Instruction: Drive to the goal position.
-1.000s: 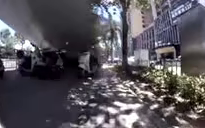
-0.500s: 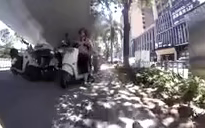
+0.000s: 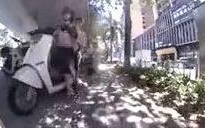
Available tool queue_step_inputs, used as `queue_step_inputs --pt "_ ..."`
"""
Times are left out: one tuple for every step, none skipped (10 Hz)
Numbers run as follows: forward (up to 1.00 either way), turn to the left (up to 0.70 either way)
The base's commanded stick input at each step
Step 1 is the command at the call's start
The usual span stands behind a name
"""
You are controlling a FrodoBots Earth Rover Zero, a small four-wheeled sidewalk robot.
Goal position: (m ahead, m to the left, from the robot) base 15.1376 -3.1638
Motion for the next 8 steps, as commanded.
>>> queue_step_inputs --pt "0.70 -0.14" --pt "0.70 -0.14" --pt "0.70 0.00" --pt "0.70 0.00" --pt "0.70 0.00" --pt "0.70 0.00" --pt "0.70 0.00" --pt "0.70 0.00"
